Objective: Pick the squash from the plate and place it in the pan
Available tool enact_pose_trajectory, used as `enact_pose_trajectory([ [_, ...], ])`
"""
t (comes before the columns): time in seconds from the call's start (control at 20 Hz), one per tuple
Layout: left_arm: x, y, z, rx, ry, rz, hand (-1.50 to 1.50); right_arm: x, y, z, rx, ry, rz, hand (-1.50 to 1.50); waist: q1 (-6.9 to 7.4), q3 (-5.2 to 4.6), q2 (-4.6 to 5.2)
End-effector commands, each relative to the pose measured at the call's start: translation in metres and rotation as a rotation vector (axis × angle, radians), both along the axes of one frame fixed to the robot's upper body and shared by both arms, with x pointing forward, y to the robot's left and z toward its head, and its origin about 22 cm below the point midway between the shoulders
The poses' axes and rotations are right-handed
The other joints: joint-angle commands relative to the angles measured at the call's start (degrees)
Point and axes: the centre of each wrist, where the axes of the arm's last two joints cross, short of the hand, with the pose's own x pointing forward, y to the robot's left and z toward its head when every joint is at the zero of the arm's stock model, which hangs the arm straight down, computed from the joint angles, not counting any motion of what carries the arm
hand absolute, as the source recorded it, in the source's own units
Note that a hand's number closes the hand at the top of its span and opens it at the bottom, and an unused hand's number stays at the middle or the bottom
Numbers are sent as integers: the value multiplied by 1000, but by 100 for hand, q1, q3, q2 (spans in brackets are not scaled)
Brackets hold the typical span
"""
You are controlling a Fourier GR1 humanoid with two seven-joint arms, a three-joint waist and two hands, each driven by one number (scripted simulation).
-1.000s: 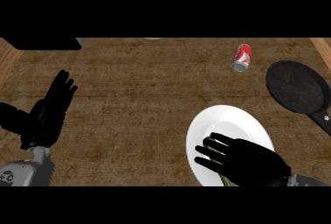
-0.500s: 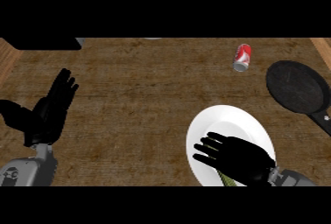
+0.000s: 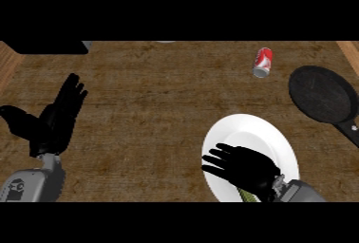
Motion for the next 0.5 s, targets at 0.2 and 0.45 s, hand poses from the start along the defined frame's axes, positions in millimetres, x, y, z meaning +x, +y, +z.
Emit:
enact_pose_trajectory([
  [0.2,12,6,16,2,9,-12,0,-3,-4,-21,-8,73,36,150,-20,0,-1],
  [0.45,-3,12,-15,-9,0,3,0,-12,20,-38,49,39,112,150,-12,-1,2],
])
